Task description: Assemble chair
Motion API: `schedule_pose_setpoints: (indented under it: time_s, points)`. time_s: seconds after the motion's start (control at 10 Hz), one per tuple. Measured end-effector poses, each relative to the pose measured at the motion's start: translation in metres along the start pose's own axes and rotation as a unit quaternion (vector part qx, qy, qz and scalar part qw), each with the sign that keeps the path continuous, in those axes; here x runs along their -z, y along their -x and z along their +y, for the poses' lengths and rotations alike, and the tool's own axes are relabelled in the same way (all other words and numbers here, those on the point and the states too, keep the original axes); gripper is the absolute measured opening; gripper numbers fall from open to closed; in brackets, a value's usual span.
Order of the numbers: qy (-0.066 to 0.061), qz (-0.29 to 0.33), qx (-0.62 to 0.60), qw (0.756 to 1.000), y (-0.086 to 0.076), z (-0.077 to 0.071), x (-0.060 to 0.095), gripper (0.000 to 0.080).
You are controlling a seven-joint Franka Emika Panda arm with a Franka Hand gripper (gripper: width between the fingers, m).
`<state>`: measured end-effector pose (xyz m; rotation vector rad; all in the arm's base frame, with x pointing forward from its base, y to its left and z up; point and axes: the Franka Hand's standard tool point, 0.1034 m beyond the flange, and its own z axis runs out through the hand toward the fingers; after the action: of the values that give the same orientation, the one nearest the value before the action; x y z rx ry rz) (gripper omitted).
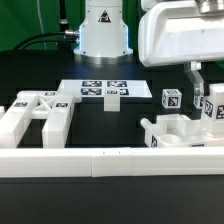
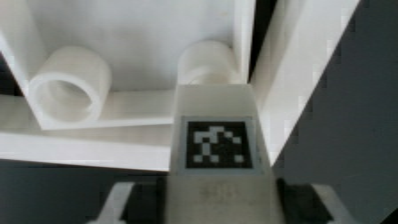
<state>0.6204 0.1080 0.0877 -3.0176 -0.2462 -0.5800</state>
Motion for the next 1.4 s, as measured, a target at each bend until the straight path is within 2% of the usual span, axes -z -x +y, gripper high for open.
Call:
schedule_pose_setpoints:
  time_s: [0.1, 0.2, 0.3, 0.4, 0.5, 0.6, 0.8, 1.1, 1.4]
  points:
    - [0.0, 0.0, 0.0, 1.0, 0.0, 0.0, 0.0, 0.0287]
    - [0.0, 0.0, 0.0, 1.0, 0.0, 0.0, 0.0, 0.0344]
    - [0.0, -0.004, 0.0, 1.0, 0.0, 0.0, 0.0, 0.0532]
    - [-0.001, -0.009, 0.0, 1.0, -0.003, -0.001, 0.002, 0.0532]
    - [-0.001, -0.008, 0.001, 1.0, -0.005, -0.001, 0.003, 0.0612]
    - [-0.001, -0.011, 0.002, 1.0, -0.007, 0.0, 0.005, 0.0641]
    - [-0.001, -0.019, 0.003, 1.0, -0.012, 0.003, 0.009, 0.0648]
    - [-0.003, -0.044, 0.021, 0.999, -0.029, 0.015, 0.025, 0.0649]
    - [-0.005, -0.063, 0.022, 0.998, -0.023, 0.012, 0.022, 0.0649]
